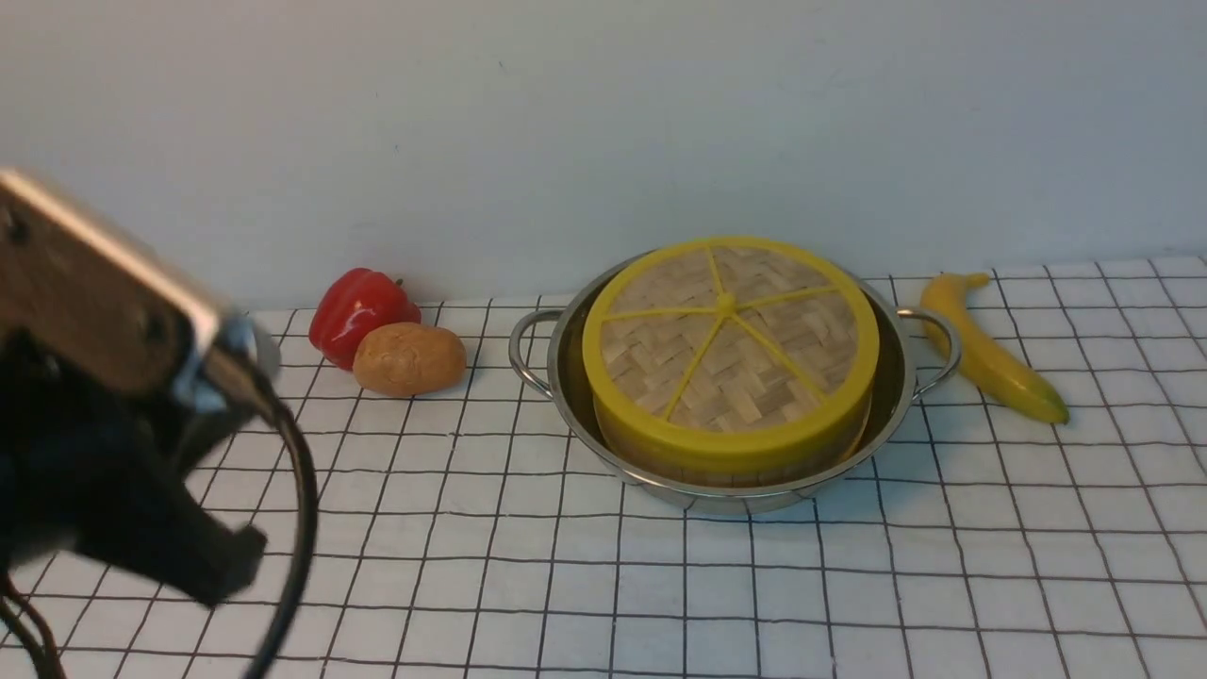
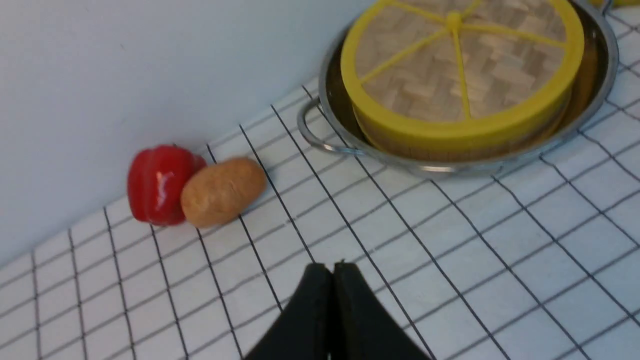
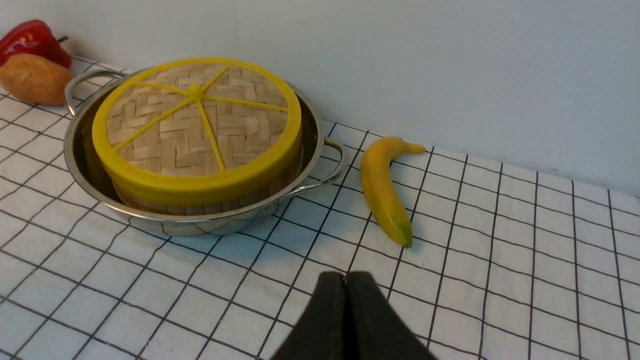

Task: Place the steamer in the pot on the white tablecloth, and put the lid on the steamer.

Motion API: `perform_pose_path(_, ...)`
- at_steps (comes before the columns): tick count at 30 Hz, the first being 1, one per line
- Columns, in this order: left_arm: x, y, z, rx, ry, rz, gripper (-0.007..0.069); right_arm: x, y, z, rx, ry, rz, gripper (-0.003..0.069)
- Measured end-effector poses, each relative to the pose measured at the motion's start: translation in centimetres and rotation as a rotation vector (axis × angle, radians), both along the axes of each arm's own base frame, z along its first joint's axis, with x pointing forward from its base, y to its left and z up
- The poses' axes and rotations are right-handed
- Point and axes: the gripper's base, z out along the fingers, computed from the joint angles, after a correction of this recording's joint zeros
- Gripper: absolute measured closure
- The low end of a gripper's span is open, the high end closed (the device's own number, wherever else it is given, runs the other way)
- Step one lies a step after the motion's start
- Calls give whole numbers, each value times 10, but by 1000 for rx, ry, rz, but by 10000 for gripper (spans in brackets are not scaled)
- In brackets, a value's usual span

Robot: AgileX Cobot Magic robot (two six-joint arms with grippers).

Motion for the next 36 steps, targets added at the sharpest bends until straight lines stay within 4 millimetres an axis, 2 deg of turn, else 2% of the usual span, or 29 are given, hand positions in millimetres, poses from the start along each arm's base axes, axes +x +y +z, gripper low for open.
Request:
perform_pose_path(1,-1,0,-5,-1,9,0,643,0,0,0,1,-2,0,670)
perform_pose_path(2,-5,1,-18,-14,21,0,643,0,0,-5,7,-7,-1,669)
perform_pose_path(5,-10,1,-31,-48,20,1,640,2,1,-9,17,-10,-3,666)
perform_pose_path(11,-10,0,-27,-105,-38,5,633,2,3,-8,64,-5,7,659)
perform_pose_path(28,-10,0,-26,-116,-36,5,602,0,11,-8,181,26,54,633)
perform_pose_path(36,-17,11,-19,43,-158,-6,590,0,11,-8,186,28,56,601)
